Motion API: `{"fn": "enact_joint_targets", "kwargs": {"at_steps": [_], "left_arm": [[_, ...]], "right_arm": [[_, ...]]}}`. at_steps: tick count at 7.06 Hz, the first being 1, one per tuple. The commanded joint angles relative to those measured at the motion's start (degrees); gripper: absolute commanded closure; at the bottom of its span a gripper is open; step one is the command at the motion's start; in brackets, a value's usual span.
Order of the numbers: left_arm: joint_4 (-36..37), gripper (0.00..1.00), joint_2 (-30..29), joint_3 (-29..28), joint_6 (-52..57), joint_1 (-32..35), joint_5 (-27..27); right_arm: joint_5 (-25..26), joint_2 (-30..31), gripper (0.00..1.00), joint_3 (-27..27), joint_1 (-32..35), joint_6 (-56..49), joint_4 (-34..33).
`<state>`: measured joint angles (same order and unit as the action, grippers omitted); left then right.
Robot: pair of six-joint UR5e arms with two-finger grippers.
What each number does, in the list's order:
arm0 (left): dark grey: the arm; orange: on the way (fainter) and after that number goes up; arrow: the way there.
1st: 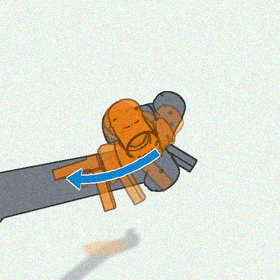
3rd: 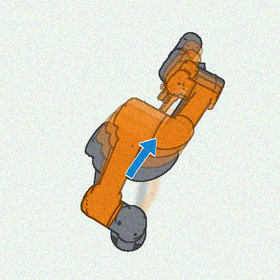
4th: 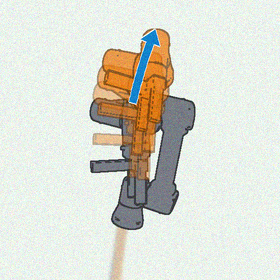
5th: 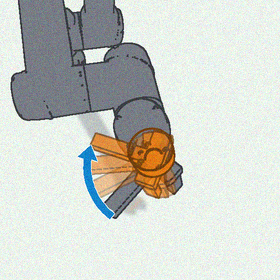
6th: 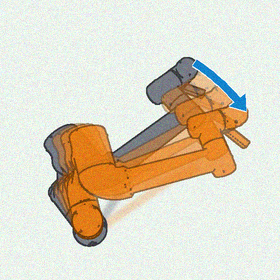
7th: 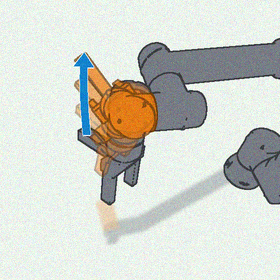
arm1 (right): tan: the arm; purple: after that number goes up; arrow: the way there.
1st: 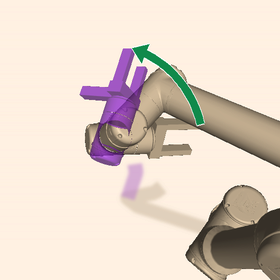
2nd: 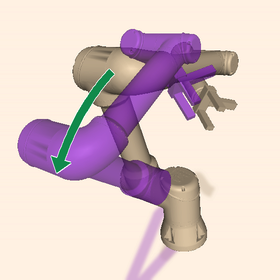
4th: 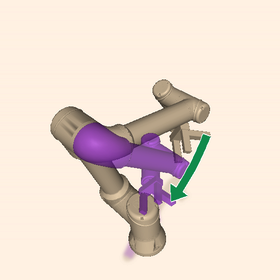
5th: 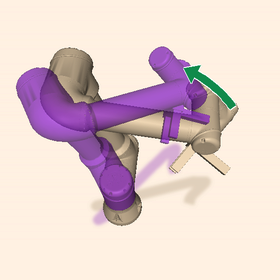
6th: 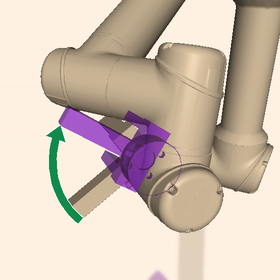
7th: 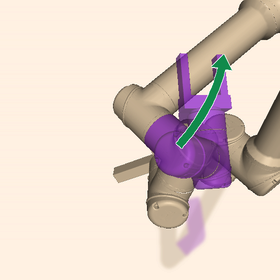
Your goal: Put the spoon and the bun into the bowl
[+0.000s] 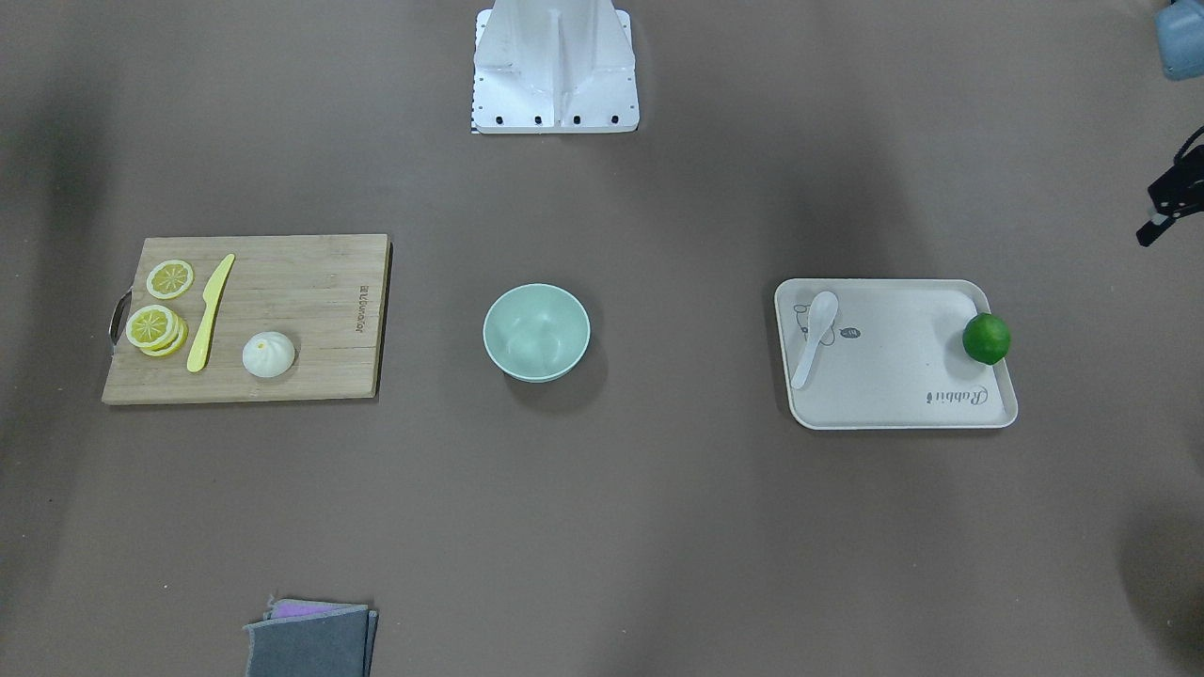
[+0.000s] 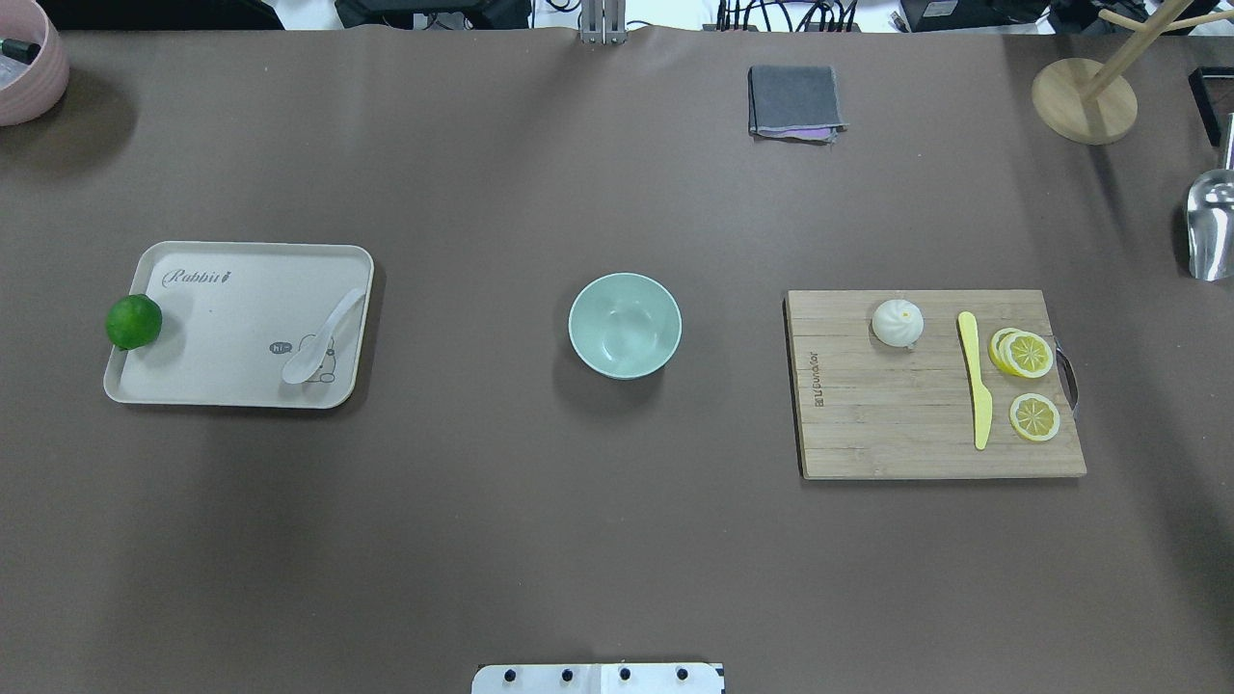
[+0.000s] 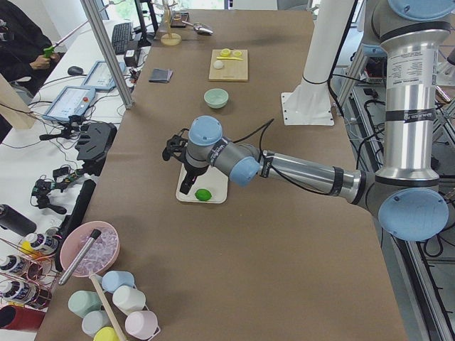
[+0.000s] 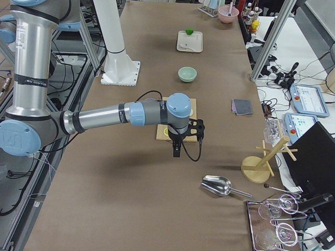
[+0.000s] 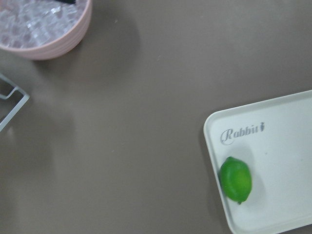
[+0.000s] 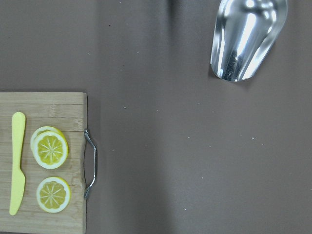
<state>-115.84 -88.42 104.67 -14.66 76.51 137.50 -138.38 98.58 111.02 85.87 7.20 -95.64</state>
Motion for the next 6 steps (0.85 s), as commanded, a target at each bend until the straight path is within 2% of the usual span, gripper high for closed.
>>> {"fn": "enact_joint_targets", "kwargs": {"at_steps": [1, 2, 3, 4, 5, 6], "left_arm": [[-2.37, 0.03, -9.09, -1.57, -5.96, -12.99, 0.85], [-2.63, 0.03, -12.1, -1.05, -14.87, -18.19, -3.6], [-2.54, 0.03, -15.09, -1.57, -18.53, -23.38, -10.78], [-2.8, 0.03, -15.38, -2.44, -19.0, -26.99, -14.85], [-3.07, 0.03, -15.38, -4.02, -18.91, -27.47, -15.85], [-6.2, 0.25, -15.21, -6.12, -19.26, -28.51, -17.95]], "right_arm": [[-0.31, -0.49, 0.0, -0.36, -1.4, 0.54, 2.71], [-0.57, 0.38, 0.0, -0.54, -1.41, 1.06, 6.3], [-0.66, -0.92, 0.0, -0.81, -1.41, 2.11, 5.9], [-0.14, -1.02, 0.0, -1.16, -2.19, 2.12, 6.42], [-0.66, -1.54, 0.0, -3.25, -2.64, 2.12, 7.56], [-2.05, -1.37, 0.0, -3.88, -2.64, 2.55, 9.14]]}}
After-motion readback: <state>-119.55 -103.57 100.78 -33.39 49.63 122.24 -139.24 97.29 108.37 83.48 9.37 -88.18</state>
